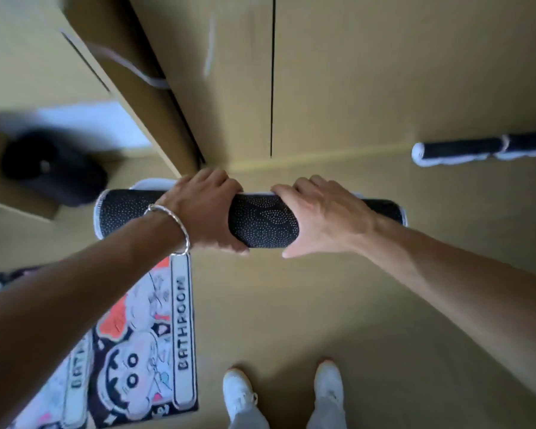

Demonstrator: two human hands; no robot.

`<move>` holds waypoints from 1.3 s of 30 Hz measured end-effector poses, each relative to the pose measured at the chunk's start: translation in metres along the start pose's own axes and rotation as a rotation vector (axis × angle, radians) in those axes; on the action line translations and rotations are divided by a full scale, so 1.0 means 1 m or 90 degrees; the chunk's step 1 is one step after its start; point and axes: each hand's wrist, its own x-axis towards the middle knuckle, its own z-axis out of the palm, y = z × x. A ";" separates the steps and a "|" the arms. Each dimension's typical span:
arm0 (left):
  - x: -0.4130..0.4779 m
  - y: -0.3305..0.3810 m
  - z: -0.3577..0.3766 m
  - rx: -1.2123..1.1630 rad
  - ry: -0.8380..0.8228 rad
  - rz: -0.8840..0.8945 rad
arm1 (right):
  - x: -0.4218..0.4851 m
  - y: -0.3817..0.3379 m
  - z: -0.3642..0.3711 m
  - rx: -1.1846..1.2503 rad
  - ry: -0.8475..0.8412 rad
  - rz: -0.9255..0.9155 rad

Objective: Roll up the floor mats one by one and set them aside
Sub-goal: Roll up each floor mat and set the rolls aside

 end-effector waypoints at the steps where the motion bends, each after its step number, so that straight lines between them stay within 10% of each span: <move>1: -0.008 -0.006 -0.045 0.007 0.024 -0.001 | -0.005 -0.003 -0.047 -0.023 0.029 0.001; 17: -0.180 -0.027 -0.451 0.126 0.331 -0.004 | -0.128 -0.123 -0.455 -0.229 0.395 0.059; 28: -0.224 0.018 -0.488 0.182 0.441 0.028 | -0.182 -0.163 -0.475 -0.275 0.504 0.113; 34: -0.225 0.019 -0.460 -0.036 0.489 -0.045 | -0.213 -0.181 -0.433 -0.277 0.715 0.053; 39: -0.213 0.025 -0.425 -0.441 0.525 -0.146 | -0.220 -0.199 -0.406 -0.052 0.458 0.121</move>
